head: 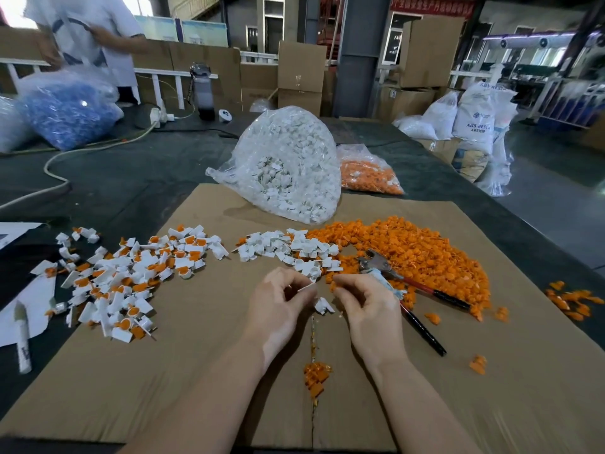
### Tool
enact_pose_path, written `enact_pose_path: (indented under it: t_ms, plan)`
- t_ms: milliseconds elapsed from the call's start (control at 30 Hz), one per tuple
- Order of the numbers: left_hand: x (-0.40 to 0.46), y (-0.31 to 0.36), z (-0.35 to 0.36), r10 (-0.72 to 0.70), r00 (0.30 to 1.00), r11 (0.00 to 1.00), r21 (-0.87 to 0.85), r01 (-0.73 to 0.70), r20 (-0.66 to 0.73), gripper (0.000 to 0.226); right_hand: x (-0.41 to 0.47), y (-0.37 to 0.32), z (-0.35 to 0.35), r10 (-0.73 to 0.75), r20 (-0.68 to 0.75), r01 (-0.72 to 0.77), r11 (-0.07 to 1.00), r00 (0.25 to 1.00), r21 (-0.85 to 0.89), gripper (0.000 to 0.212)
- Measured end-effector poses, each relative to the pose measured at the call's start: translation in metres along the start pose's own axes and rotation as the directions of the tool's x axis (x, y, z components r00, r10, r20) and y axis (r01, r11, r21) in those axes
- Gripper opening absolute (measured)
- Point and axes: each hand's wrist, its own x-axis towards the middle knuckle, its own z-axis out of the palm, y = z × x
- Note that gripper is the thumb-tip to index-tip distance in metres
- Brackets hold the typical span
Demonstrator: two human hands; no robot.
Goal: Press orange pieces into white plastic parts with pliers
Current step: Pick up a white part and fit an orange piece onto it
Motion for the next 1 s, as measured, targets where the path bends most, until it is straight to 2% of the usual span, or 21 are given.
enact_pose_path:
  t_ms: [100,200,300,467,667,833,1000]
  plan:
    - [-0.0004,0.0,0.0002,-0.051,0.998,0.993,-0.1,0.055,0.043,0.008,0.0007,0.0007,0.0002,0.042,0.015,-0.042,0.998,0.999,0.05,0.021]
    - [-0.0006,-0.0002,0.0006,-0.074,0.995,0.985,-0.151,0.084,0.066,0.008,-0.0004,-0.0011,-0.0002,0.059,0.009,-0.059,0.993,0.998,0.106,0.029]
    - [-0.001,-0.0002,0.0011,-0.089,0.991,0.977,-0.187,0.106,0.095,0.01,-0.0012,-0.0016,0.0002,0.029,0.002,-0.029,0.997,1.0,0.078,0.032]
    - [-0.0019,-0.0013,0.0016,-0.073,0.987,0.982,-0.163,0.096,0.142,0.016,-0.0012,0.0014,0.0024,0.0,0.029,0.0,1.0,1.0,-0.006,0.014]
    - [-0.0032,0.003,0.0008,-0.092,0.989,0.968,-0.222,0.116,0.117,0.014,-0.0031,0.0027,0.0022,-0.102,0.03,0.105,0.991,0.994,-0.089,0.007]
    - [-0.0064,0.007,0.0007,-0.057,0.987,0.985,-0.15,0.08,0.151,0.009,-0.0047,-0.0021,0.0023,-0.209,0.016,0.208,0.963,0.978,-0.168,0.005]
    - [-0.0082,0.0078,-0.0004,0.005,0.984,1.0,-0.027,0.0,0.177,0.004,-0.0051,-0.0021,0.0029,-0.205,0.042,0.209,0.964,0.978,-0.166,0.005]
